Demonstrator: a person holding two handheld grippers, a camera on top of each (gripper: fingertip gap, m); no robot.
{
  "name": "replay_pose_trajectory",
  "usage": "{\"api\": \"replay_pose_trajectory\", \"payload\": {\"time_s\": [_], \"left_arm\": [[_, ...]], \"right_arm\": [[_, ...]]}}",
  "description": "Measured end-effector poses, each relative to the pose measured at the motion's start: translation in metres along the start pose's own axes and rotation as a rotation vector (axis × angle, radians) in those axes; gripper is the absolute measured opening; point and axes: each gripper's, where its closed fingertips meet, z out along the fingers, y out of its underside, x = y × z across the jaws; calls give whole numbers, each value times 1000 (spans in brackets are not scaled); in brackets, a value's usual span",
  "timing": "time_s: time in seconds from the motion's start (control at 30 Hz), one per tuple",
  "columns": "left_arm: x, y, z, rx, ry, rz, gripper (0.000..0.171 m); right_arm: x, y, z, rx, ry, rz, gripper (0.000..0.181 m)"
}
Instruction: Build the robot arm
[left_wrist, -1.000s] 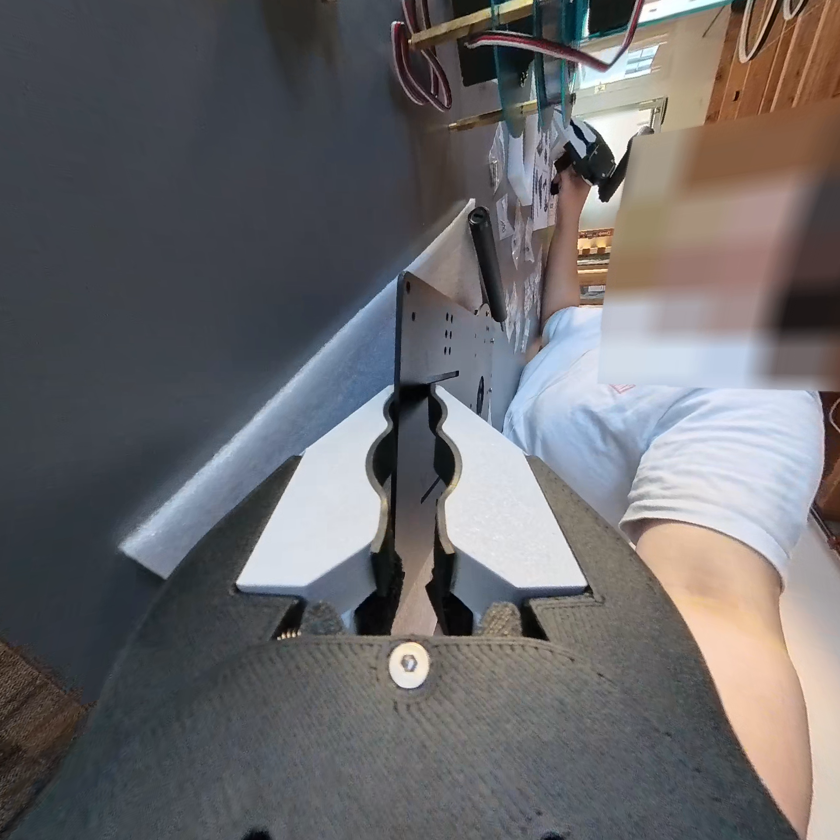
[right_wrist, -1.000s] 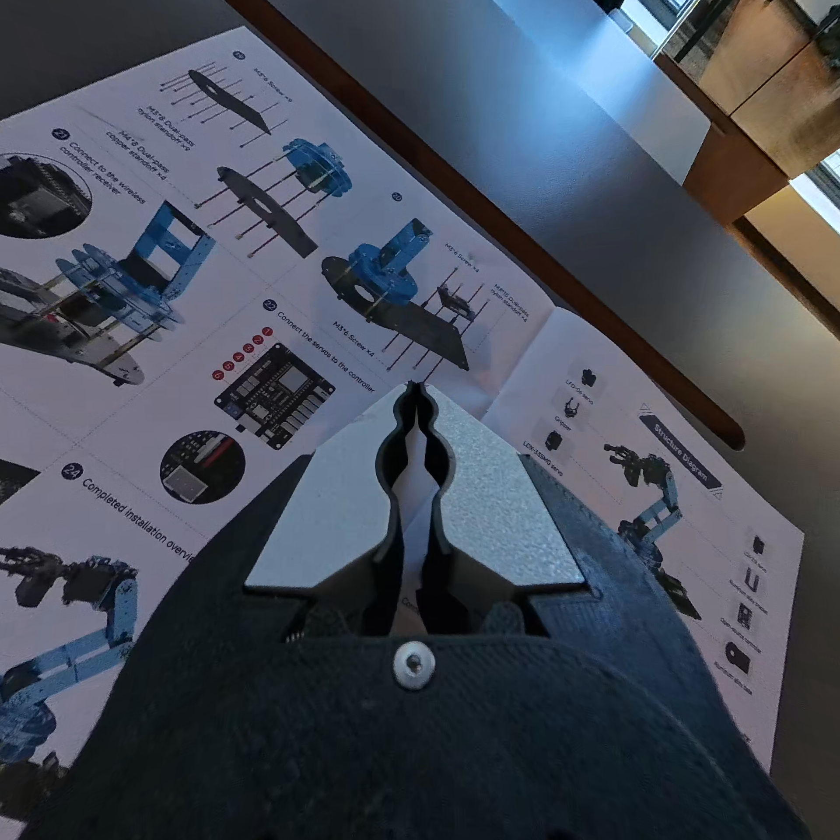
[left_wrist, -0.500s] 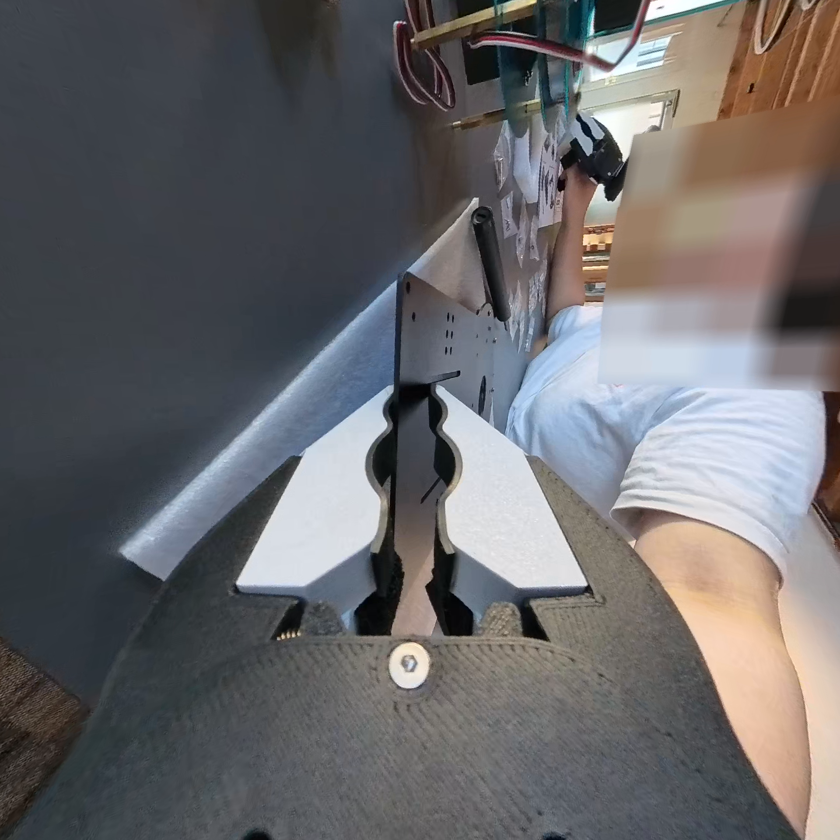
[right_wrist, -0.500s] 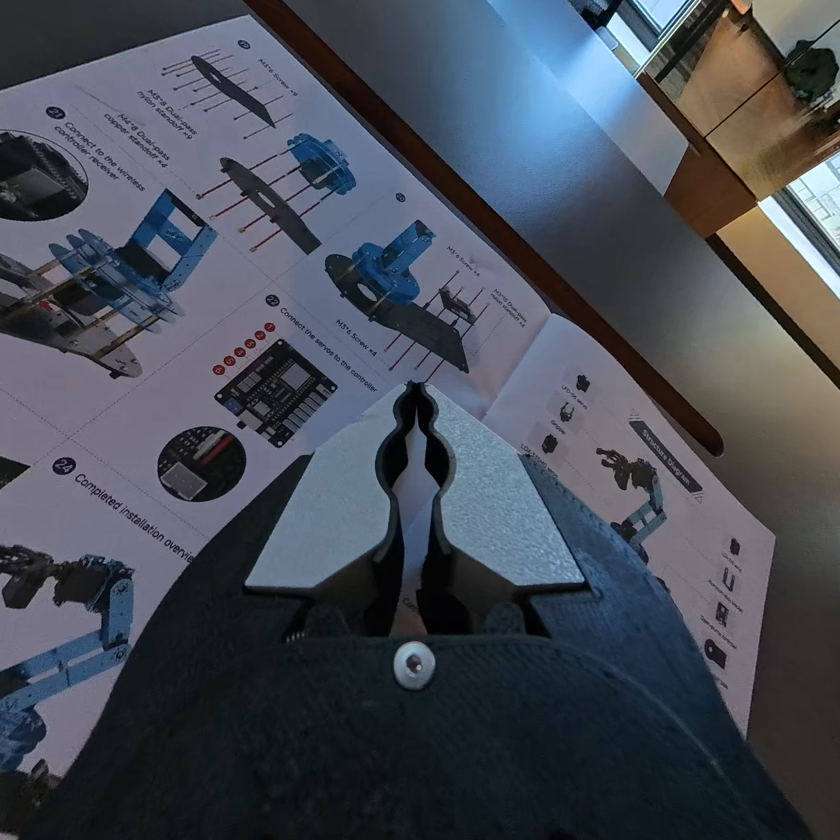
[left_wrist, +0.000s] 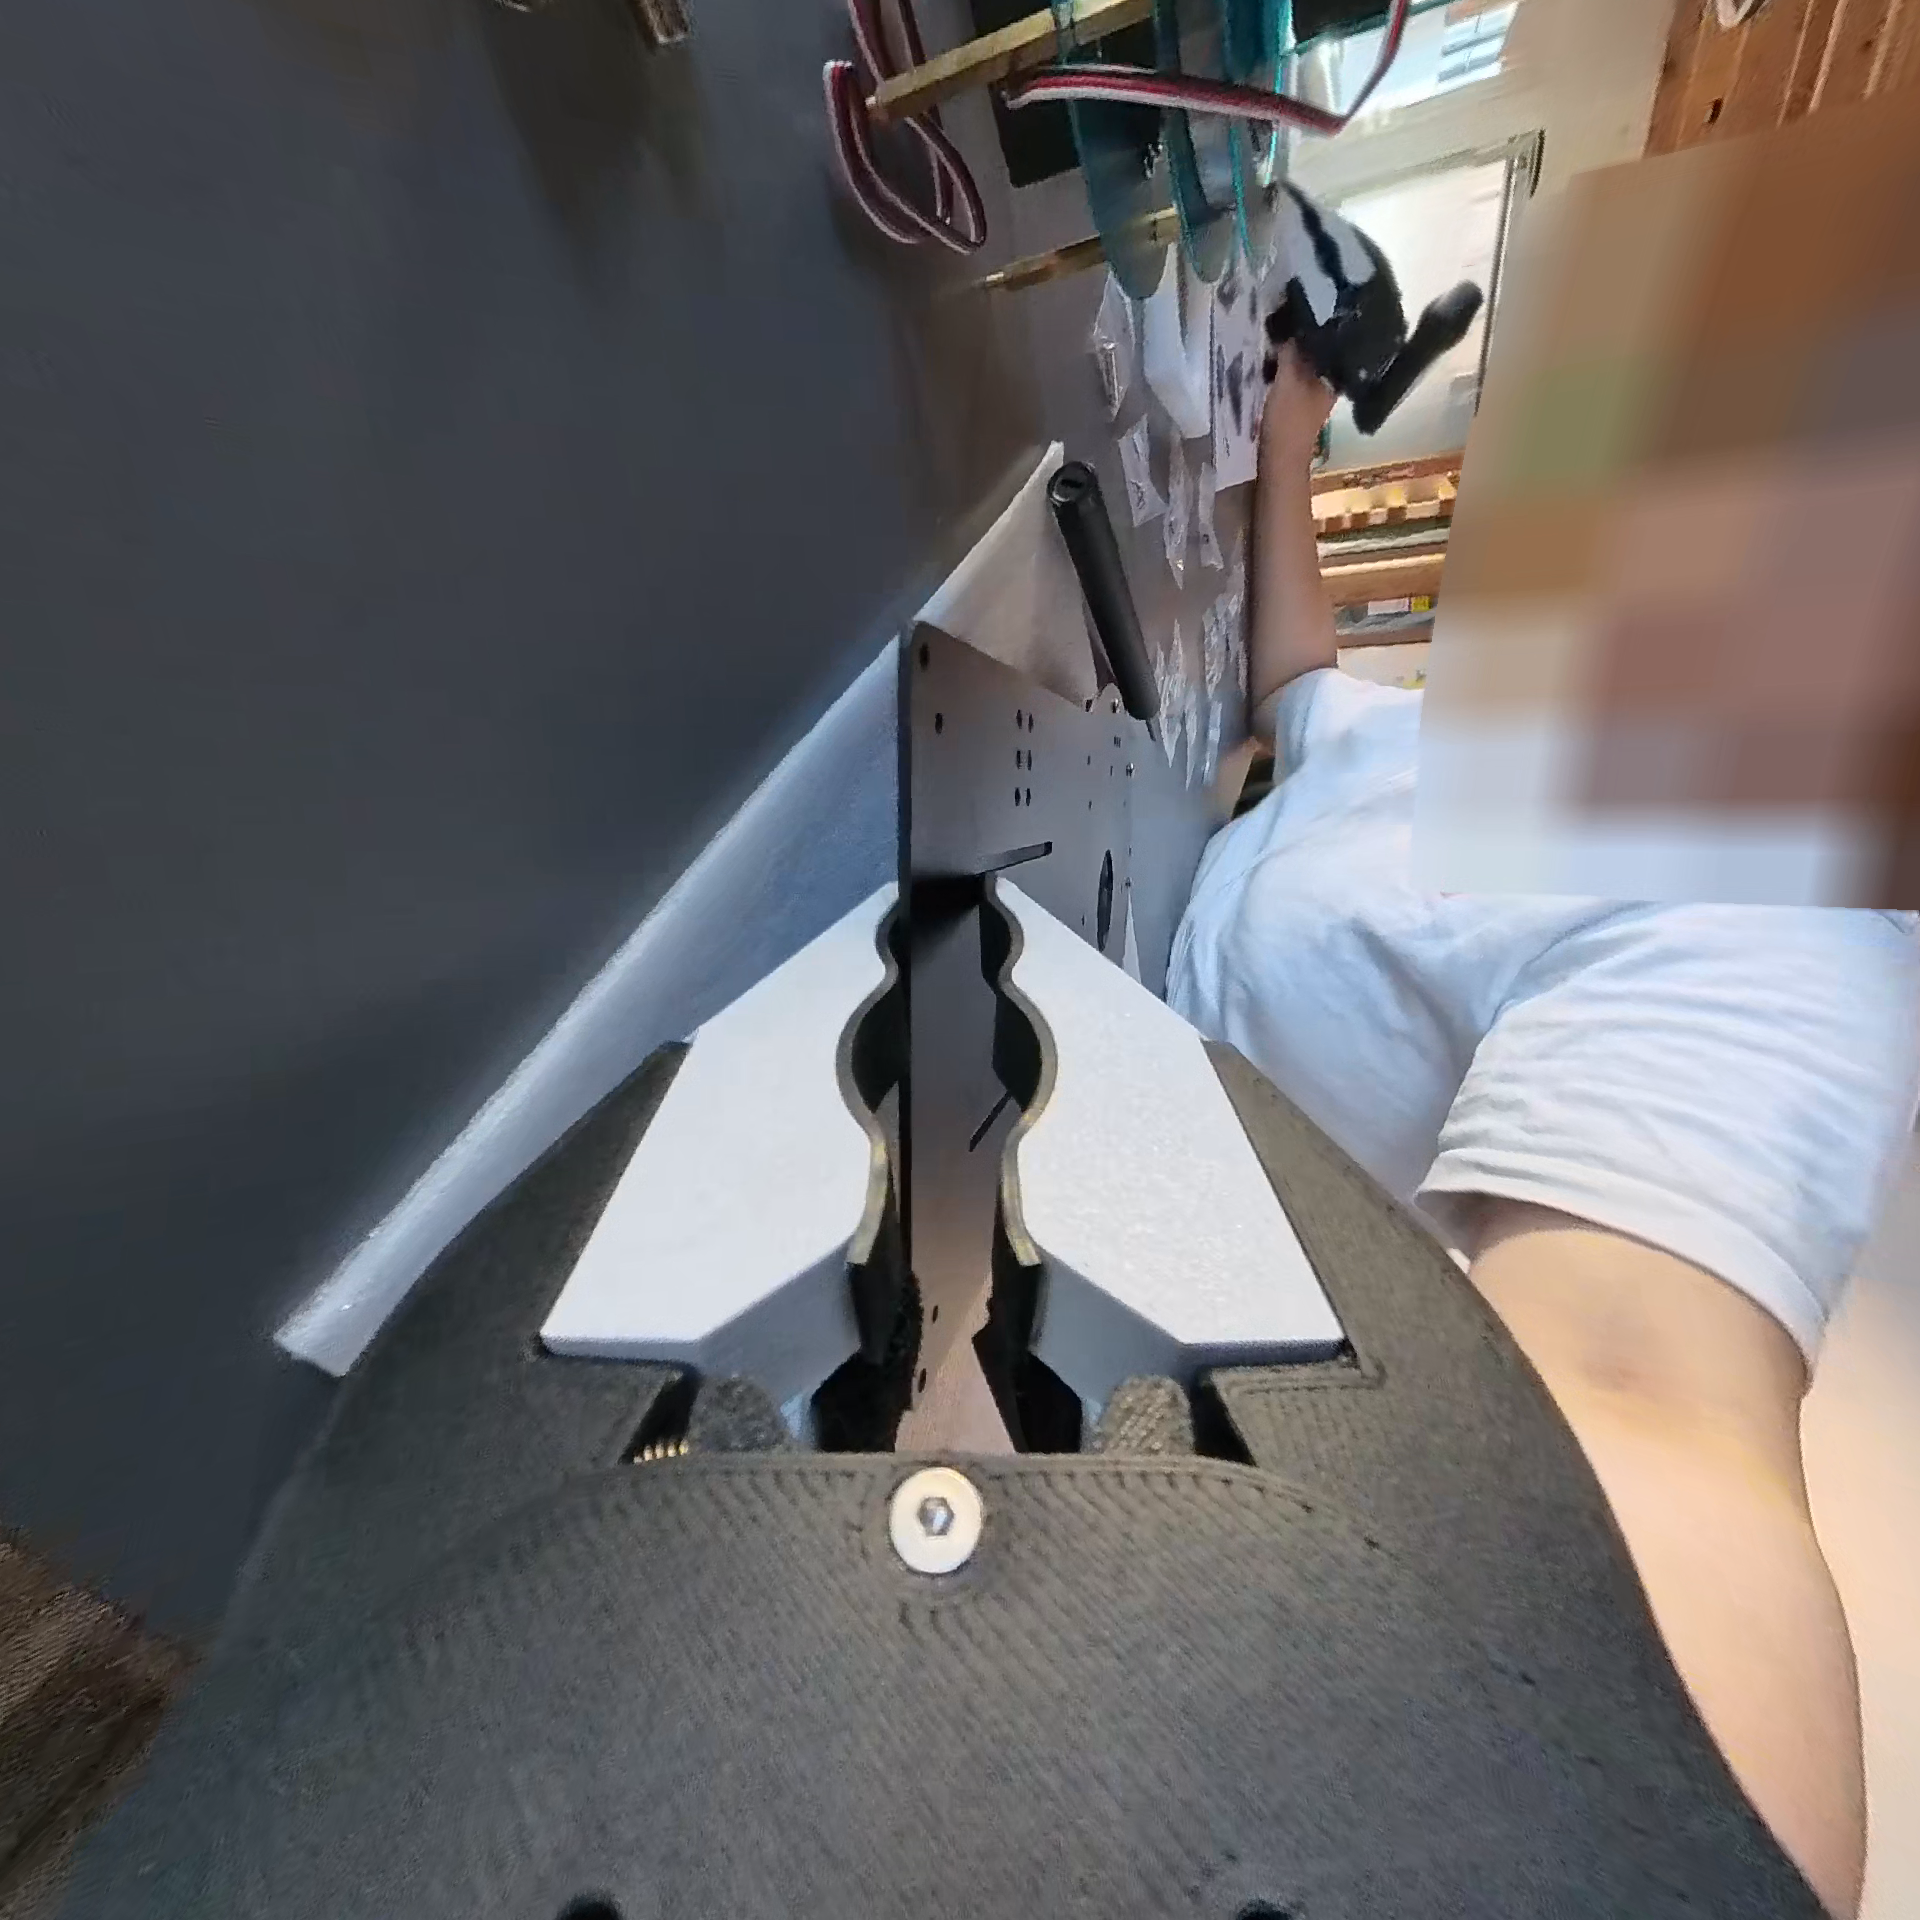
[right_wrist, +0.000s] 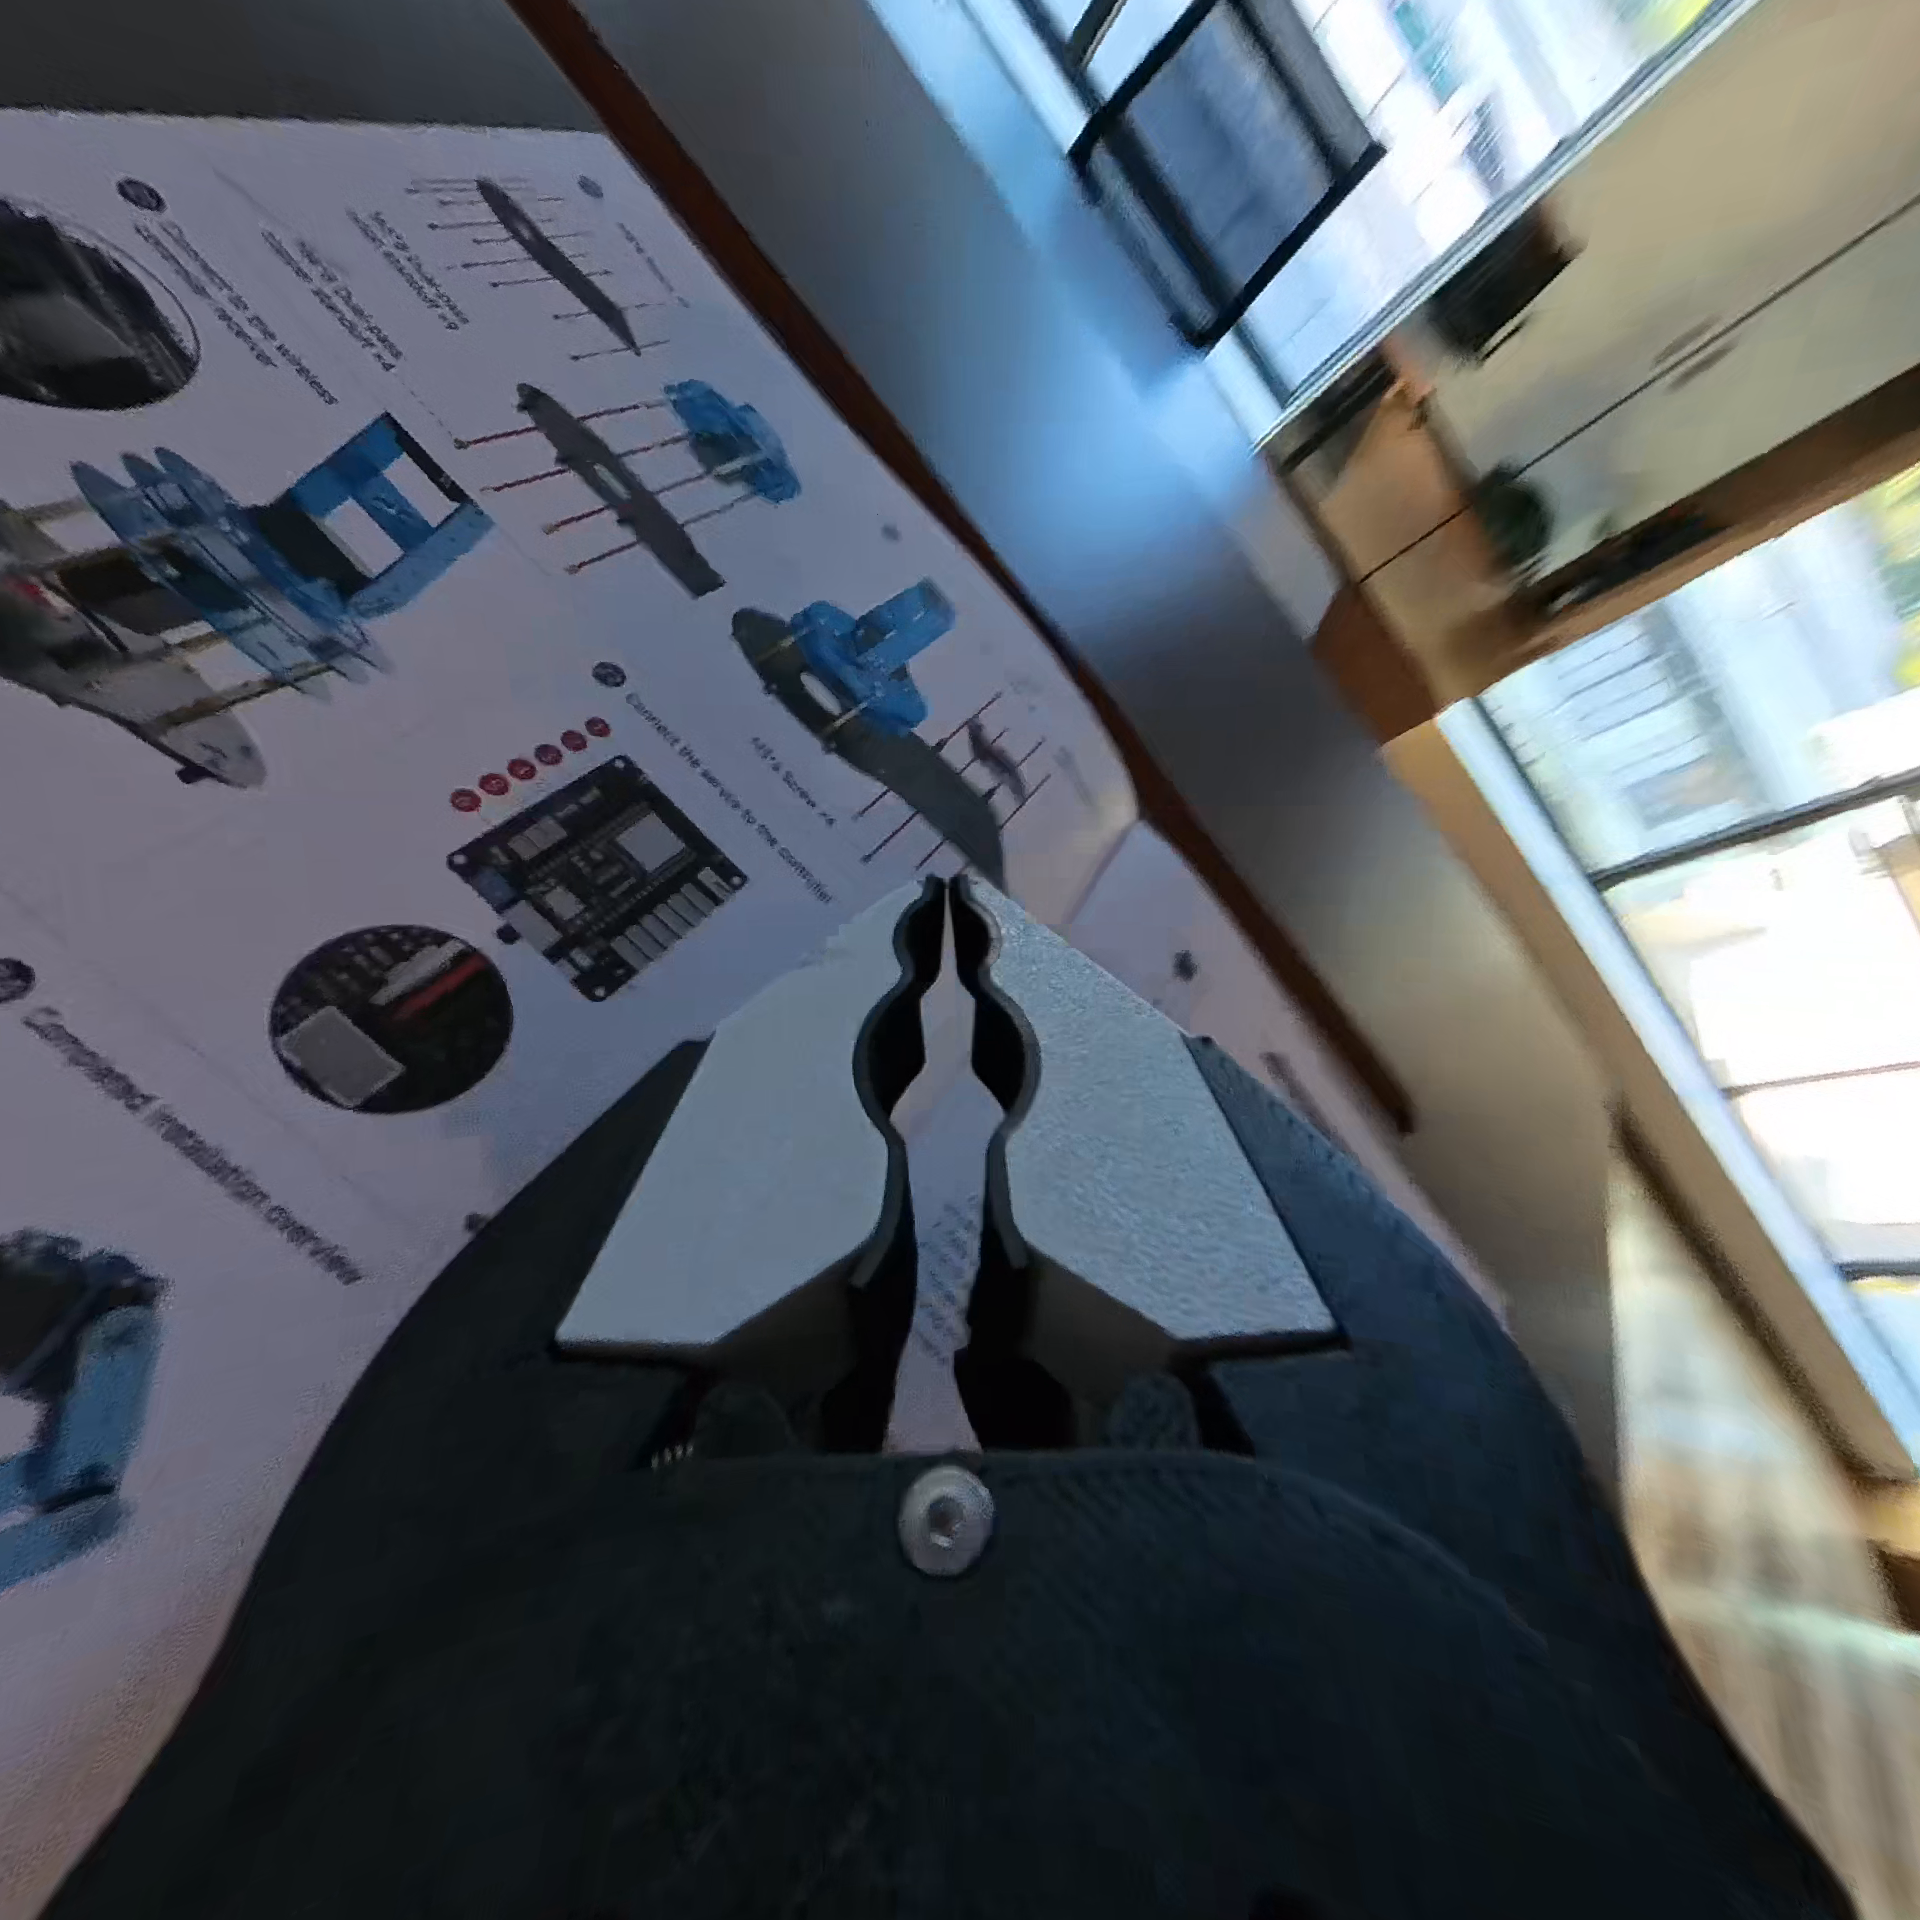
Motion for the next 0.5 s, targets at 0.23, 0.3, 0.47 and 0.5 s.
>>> {"api": "replay_pose_trajectory", "payload": {"time_s": [0.23, 0.3, 0.47, 0.5], "left_arm": [[-1, 6, -3, -9, -3, -22, 8], [-4, 9, -5, 8, -23, -49, 8], [1, 14, -10, 45, -24, -46, 8], [5, 15, -12, 54, -27, -38, 7]], "right_arm": [[41, -17, -25, 207, 179, 41, 2], [49, -16, -27, 209, 235, 32, 2], [49, -14, -25, 158, 273, 4, 3], [48, -19, -31, 144, 280, 22, 3]]}}
